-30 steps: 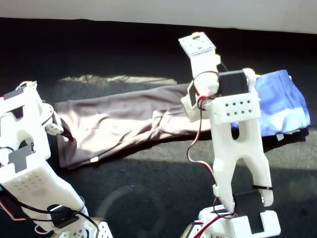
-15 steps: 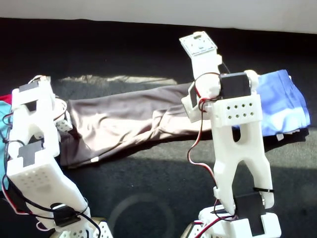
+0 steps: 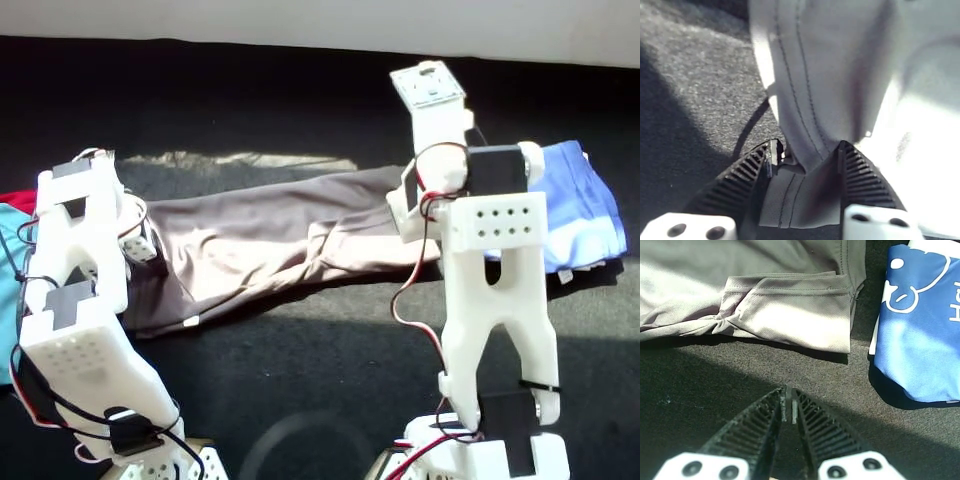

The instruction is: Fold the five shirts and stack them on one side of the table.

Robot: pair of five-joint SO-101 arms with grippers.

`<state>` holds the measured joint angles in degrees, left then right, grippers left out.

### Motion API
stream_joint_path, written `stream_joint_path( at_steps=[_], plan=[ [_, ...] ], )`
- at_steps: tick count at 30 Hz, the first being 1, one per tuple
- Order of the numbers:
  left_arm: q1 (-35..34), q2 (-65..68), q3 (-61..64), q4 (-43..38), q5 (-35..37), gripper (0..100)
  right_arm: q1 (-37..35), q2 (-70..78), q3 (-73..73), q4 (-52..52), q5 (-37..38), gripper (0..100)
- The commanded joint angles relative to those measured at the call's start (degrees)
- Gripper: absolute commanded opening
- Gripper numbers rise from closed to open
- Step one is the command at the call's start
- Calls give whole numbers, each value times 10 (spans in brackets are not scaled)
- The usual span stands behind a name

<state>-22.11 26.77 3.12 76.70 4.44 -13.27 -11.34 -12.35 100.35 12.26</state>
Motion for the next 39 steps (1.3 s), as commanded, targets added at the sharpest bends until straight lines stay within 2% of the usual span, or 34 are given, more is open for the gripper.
stream_joint_path(
  at_steps=[1, 6, 12, 15, 17, 23, 27, 30, 33, 35, 39],
  plan=[
    [22, 2, -1, 3, 3, 5, 6, -68, -18, 5, -1, 6],
    [13, 1, -1, 20, -1, 10, 17, -160, 15, 5, -1, 6],
    [-93, 0, -22, 31, -76, 10, 76, -252, 193, -16, 0, 6],
    [-155, 0, -63, 59, -113, 10, 103, -319, 294, -63, 5, 6],
    [-182, 0, -97, 87, -133, 10, 106, -366, 378, -96, 34, 6],
    [-196, -1, -182, 168, -159, 10, 133, -510, 659, -227, 88, 6],
    [-177, -6, -232, 239, -159, 10, 198, -589, 829, -333, 87, 6],
    [-142, -10, -238, 244, -155, 10, 235, -635, 920, -387, 87, 6],
    [-75, -40, -218, 244, -148, 10, 260, -677, 991, -418, 87, 6],
    [-25, -78, -199, 244, -119, 10, 276, -704, 1028, -429, 87, 6],
    [98, -162, -171, 244, -87, 10, 305, -754, 1099, -455, 87, 6]
  ],
)
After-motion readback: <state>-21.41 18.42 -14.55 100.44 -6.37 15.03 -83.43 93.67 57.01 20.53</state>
